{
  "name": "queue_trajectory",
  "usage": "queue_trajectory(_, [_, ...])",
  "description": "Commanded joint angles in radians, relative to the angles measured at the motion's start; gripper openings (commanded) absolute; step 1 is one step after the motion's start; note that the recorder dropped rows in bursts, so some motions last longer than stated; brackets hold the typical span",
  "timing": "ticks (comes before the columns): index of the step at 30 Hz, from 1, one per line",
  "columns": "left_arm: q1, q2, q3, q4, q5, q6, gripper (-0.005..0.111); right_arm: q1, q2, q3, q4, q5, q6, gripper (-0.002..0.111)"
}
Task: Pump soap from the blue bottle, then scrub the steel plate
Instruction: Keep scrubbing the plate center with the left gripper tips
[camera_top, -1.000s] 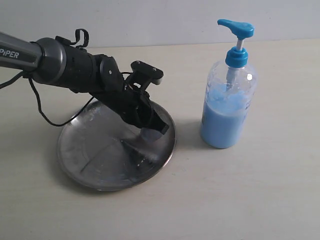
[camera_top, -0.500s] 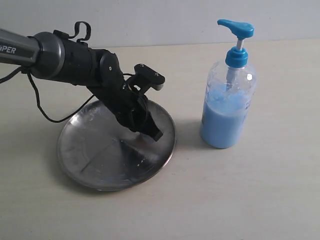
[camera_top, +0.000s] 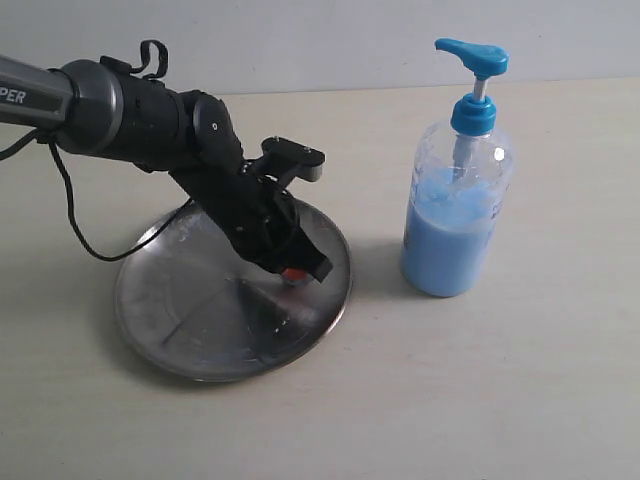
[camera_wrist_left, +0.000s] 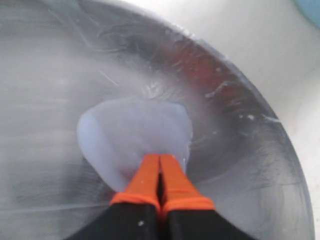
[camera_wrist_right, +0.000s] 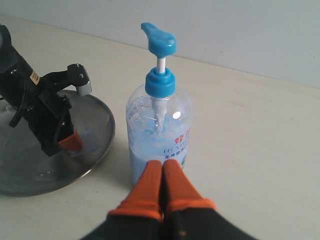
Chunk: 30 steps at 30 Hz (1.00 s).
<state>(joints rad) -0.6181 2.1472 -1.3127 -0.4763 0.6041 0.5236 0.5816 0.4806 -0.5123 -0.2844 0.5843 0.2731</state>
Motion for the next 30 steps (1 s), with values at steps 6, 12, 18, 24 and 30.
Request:
queue_trajectory(6, [-0.009, 0.042, 0.03, -0.073, -0.041, -0.001, 0.0, 0.001, -0.003, 0.007, -0.001, -0.021, -0.003, 0.0])
queue_trajectory(12, [-0.009, 0.048, 0.03, -0.064, -0.145, -0.001, 0.0, 0.001, -0.003, 0.007, -0.001, -0.023, -0.003, 0.0])
queue_trajectory(18, [-0.009, 0.083, 0.03, 0.021, -0.186, -0.008, 0.0, 0.001, -0.003, 0.007, -0.001, -0.023, -0.003, 0.0])
queue_trajectory(24, [-0.009, 0.088, 0.03, 0.073, -0.175, -0.008, 0.0, 0.001, -0.003, 0.007, -0.001, -0.023, -0.003, 0.0])
queue_trajectory(30, [-0.009, 0.082, 0.03, 0.184, -0.134, -0.082, 0.0, 0.001, -0.003, 0.007, -0.003, -0.023, -0.003, 0.0])
